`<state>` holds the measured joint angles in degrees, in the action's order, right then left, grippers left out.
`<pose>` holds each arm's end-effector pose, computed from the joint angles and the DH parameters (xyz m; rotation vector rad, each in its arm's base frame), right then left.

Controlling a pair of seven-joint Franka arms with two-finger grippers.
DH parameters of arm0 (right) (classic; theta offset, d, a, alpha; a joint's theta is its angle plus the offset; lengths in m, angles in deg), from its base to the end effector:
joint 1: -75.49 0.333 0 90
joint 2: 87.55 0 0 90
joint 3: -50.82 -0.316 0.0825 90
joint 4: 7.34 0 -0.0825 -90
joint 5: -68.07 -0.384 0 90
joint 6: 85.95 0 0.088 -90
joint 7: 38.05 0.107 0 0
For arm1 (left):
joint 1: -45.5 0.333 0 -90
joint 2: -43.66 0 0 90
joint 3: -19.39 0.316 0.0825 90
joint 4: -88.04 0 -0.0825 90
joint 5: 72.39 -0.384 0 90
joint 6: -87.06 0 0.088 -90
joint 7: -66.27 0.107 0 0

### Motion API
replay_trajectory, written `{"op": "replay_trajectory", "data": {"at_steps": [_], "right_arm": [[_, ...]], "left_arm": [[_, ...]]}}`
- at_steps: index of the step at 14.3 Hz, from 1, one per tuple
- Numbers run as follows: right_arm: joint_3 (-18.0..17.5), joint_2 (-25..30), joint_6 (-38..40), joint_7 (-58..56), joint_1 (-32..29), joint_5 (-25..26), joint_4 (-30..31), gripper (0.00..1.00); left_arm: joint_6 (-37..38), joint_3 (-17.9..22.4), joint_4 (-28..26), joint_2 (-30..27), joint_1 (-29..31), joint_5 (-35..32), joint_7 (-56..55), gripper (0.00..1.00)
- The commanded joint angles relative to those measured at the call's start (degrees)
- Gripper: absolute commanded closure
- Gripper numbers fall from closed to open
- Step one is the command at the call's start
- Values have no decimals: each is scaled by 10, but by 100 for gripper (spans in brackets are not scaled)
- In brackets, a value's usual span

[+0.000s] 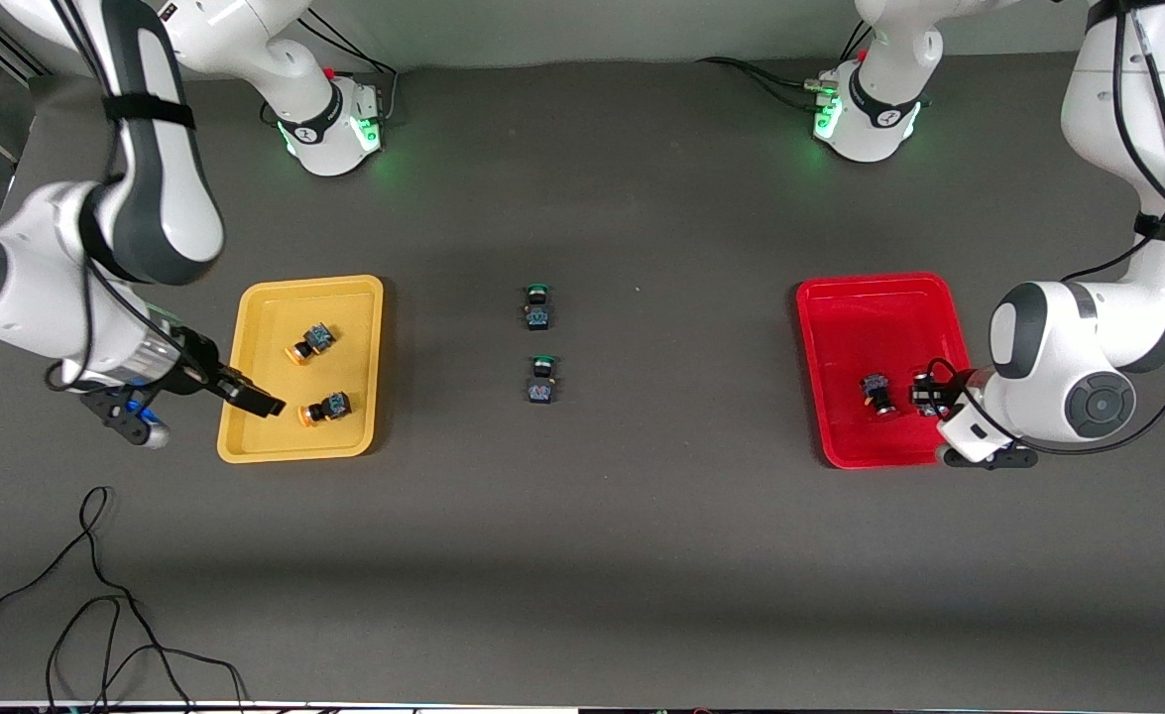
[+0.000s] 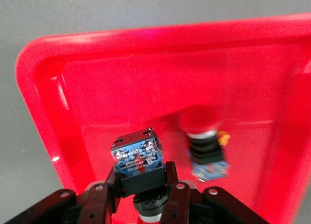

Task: Place red and yellow buttons in trays
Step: 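Release the orange button in the yellow tray while the left gripper releases red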

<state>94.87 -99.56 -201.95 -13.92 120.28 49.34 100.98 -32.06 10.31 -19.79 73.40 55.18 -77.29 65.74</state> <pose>0.5954 0.0461 0.4225 -2.8885 0.8054 0.0590 0.5986 0.0135 0.2127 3.0893 -0.0397 -0.4888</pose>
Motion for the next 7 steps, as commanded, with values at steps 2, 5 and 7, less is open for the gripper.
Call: {"op": "replay_trajectory", "data": {"at_steps": [2, 5, 7], "right_arm": [[5, -4, 83, -47, -1, 21, -86, 0], [10, 19, 98, -131, -4, 30, -112, 0], [-6, 55, 112, -159, -28, 98, -116, 0]], "left_arm": [[-13, -6, -13, 0, 6, -27, 43, 35], [29, -6, 10, -27, 13, -27, 61, 0], [125, -7, 77, -49, 16, -23, 100, 0]]}}
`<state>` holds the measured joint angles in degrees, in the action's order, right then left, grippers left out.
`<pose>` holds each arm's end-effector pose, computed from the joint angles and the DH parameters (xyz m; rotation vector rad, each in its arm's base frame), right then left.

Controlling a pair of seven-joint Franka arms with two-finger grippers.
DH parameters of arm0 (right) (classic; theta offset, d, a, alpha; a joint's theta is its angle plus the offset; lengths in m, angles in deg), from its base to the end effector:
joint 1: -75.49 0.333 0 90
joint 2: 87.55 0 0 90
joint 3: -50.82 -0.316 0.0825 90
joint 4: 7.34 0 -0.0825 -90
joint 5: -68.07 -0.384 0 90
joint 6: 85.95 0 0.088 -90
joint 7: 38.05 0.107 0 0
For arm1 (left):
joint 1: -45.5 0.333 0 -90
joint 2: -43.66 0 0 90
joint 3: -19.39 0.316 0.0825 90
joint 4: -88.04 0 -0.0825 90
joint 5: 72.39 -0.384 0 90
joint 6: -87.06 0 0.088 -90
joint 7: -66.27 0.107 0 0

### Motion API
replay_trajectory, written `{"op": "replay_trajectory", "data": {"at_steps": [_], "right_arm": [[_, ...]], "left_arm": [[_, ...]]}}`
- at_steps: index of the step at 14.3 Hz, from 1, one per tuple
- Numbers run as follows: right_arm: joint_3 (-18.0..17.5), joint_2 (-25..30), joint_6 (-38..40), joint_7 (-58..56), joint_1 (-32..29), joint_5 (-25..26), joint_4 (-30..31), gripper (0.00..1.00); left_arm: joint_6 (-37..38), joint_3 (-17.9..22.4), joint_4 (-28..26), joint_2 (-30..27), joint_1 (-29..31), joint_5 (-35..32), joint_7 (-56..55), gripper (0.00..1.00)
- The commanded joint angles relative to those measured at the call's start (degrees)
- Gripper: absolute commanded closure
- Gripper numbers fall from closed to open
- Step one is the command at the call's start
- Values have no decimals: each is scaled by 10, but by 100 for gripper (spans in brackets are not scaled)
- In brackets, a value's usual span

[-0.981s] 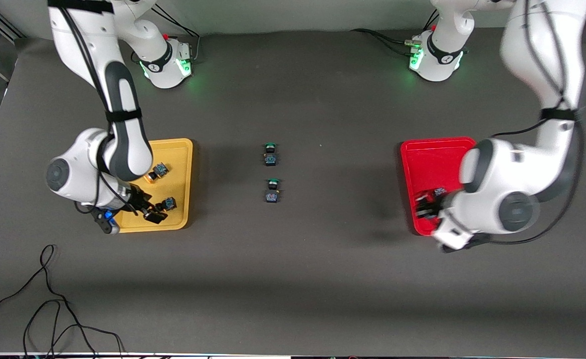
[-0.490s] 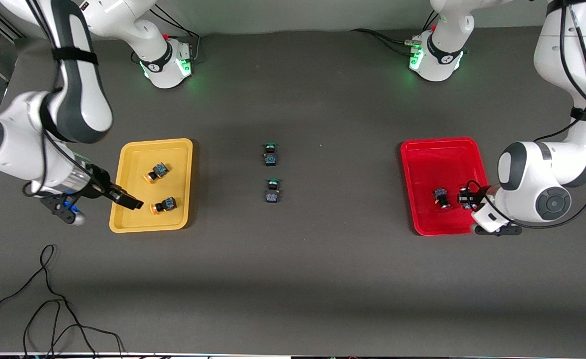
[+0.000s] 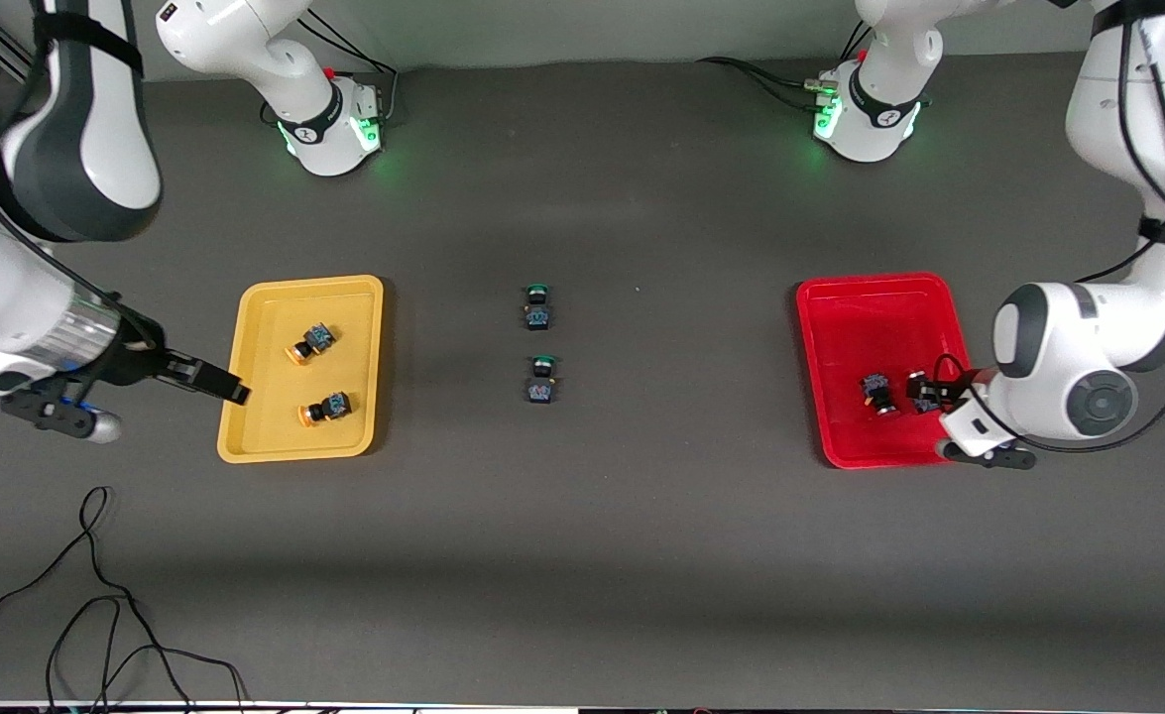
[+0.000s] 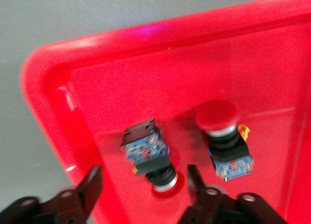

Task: Place red and yellow buttons in trays

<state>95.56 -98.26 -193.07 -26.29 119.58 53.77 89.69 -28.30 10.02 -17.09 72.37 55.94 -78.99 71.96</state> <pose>0.6094 0.0412 0.5128 -2.9998 0.4124 -0.0536 0.6082 0.0228 0.2381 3.0917 -0.2155 -0.4907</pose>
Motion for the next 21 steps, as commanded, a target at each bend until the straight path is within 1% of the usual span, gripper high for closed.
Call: {"op": "replay_trajectory", "data": {"at_steps": [1, 2, 3, 4, 6, 8, 10, 11, 13, 14, 15, 16, 19, 20, 21], "right_arm": [[-51, 61, 34, -36, -44, 79, -1, 0], [-97, 80, 39, -35, -86, 103, 3, 0], [-153, 101, 42, -35, -129, 129, 11, 0], [-199, 122, 42, -35, -175, 141, 23, 0], [-260, 153, 42, -36, -235, 144, 47, 0], [-325, 173, 45, -45, -302, 158, 62, 0], [-379, 178, 58, -80, -363, 158, 63, 0], [-388, 179, 65, -81, -371, 154, 62, 0], [-389, 179, 84, -82, -365, 153, 62, 0], [-389, 179, 89, -83, -361, 153, 62, 0], [-389, 177, 90, -83, -361, 154, 61, 0], [-389, 176, 90, -92, -365, 154, 59, 0], [-392, 177, 93, -109, -371, 154, 57, 0], [-405, 177, 105, -108, -386, 152, 55, 0], [-431, 176, 113, -106, -405, 152, 49, 0]], "left_arm": [[141, -5, 89, -47, 7, -3, 48, 0], [188, -6, 124, -58, 7, -3, 52, 0], [221, -7, 145, -73, 7, 0, 53, 0], [242, -9, 152, -94, 6, 8, 53, 0], [272, -10, 147, -146, -2, 13, 52, 0], [303, -14, 147, -188, -8, 14, 52, 0], [311, -7, 139, -230, -27, 25, 51, 0], [312, 8, 139, -242, -40, 33, 51, 0], [314, 69, 140, -259, -103, 43, 48, 0], [325, 92, 141, -262, -123, 53, 49, 0], [329, 106, 141, -265, -135, 59, 49, 0], [330, 112, 141, -273, -143, 60, 47, 0], [336, 111, 143, -277, -142, 59, 42, 0], [339, 110, 144, -279, -143, 59, 42, 0], [339, 110, 145, -280, -143, 59, 41, 0]]}}
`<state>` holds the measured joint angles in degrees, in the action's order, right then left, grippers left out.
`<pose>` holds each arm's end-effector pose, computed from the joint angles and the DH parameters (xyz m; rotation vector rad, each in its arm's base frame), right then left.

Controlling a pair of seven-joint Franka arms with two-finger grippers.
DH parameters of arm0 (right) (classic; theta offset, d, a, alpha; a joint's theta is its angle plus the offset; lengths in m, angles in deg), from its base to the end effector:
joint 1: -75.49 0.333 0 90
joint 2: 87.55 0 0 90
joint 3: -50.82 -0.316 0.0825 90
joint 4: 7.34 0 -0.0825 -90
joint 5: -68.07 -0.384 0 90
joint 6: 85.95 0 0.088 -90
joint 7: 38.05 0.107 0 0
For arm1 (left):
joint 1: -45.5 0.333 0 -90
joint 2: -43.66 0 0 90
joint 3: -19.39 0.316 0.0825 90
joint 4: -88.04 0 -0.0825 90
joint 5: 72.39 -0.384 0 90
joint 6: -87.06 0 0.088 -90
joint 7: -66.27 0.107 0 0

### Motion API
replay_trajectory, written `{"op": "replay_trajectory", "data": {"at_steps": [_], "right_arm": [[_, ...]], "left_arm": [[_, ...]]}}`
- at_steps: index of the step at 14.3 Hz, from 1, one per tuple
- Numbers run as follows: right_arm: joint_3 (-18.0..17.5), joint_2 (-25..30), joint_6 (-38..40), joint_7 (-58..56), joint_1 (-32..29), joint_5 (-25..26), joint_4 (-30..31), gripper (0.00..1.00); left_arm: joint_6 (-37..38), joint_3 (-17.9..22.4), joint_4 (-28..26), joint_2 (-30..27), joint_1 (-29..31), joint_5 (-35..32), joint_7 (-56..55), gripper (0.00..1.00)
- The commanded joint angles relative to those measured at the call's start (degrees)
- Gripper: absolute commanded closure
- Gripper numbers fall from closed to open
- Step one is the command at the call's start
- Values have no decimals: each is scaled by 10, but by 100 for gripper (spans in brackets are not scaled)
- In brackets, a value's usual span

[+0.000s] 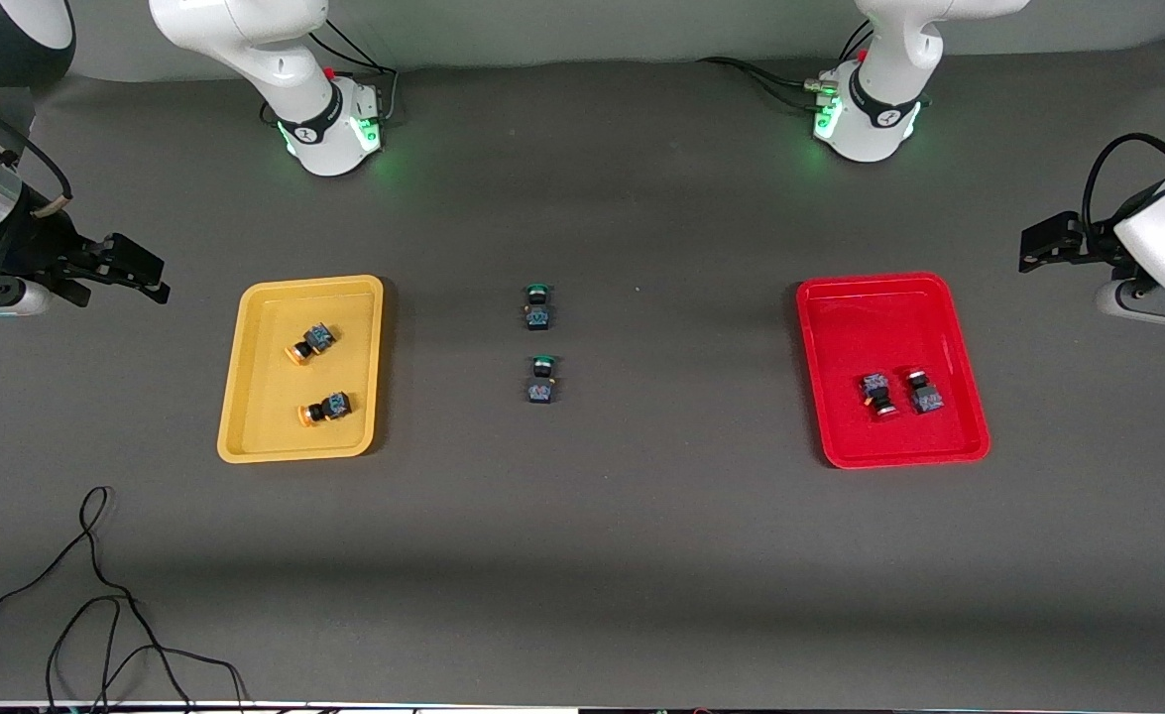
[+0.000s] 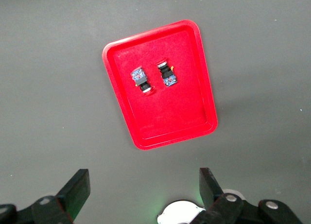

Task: Place red and yellow buttons in trays

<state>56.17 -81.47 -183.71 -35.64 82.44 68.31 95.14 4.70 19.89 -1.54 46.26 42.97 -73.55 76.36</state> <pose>0.5299 0.0121 0.5900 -3.1348 0.0207 -0.0362 0.5518 -0.0173 0.5924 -3.1041 0.3280 0.2698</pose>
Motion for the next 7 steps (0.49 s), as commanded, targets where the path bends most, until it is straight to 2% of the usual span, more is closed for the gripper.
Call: {"op": "replay_trajectory", "data": {"at_steps": [1, 7], "right_arm": [[-56, 9, 27, -7, -46, 6, -10, 0], [-55, 5, 34, -6, -45, -7, -23, 0]], "left_arm": [[9, 11, -10, -20, -13, 5, -7, 0], [10, 8, -10, -22, -14, 5, -10, 0]]}}
